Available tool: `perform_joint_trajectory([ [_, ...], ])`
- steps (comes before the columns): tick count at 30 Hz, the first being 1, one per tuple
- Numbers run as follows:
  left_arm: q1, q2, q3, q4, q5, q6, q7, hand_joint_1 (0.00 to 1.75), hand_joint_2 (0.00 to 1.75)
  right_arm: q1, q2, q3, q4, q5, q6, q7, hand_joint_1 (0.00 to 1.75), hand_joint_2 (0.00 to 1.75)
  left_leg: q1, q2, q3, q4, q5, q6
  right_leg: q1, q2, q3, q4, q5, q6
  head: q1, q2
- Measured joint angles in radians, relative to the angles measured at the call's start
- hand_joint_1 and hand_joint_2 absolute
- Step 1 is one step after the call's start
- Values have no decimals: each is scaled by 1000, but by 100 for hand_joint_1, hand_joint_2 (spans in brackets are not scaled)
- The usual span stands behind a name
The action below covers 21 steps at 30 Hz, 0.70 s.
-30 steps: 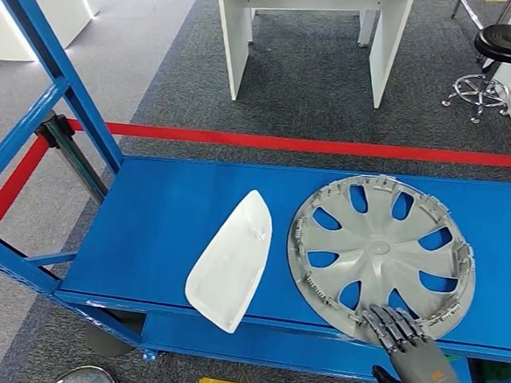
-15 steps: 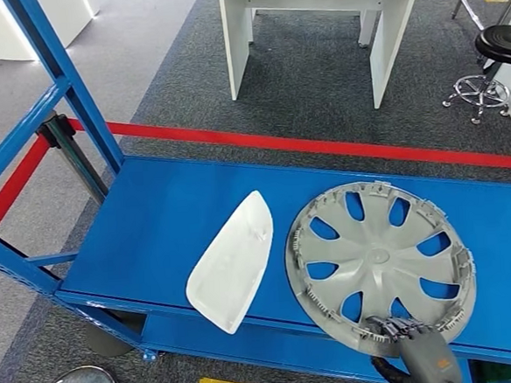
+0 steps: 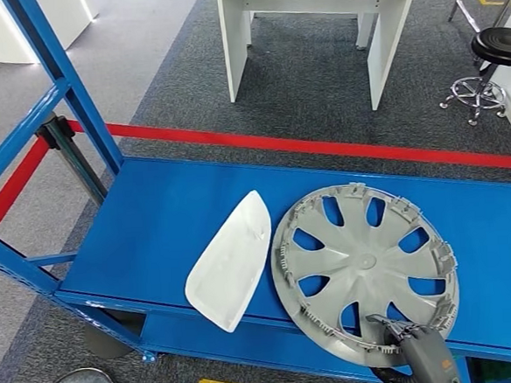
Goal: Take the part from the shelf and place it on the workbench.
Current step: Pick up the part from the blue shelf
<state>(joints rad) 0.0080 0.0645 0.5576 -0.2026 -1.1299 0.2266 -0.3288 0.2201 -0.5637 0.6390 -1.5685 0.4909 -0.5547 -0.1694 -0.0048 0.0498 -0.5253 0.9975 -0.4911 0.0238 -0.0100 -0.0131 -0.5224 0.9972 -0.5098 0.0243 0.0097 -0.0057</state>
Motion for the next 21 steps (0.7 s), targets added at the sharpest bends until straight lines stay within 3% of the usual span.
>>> perform_joint_trajectory([
  [10, 3, -5, 23, 0, -2, 1, 0, 0, 175, 48, 75, -90, -51, -193, 25, -159, 175, 175, 0, 0, 1, 0, 0, 0, 0, 0, 2, 0, 0, 0, 0, 0],
  [21, 4, -8, 30, 0, -8, 1, -1, 0, 175, 86, 127, -153, -93, -203, 54, -205, 175, 175, 0, 0, 1, 0, 0, 0, 0, -1, 2, 0, 0, 0, 0, 0],
])
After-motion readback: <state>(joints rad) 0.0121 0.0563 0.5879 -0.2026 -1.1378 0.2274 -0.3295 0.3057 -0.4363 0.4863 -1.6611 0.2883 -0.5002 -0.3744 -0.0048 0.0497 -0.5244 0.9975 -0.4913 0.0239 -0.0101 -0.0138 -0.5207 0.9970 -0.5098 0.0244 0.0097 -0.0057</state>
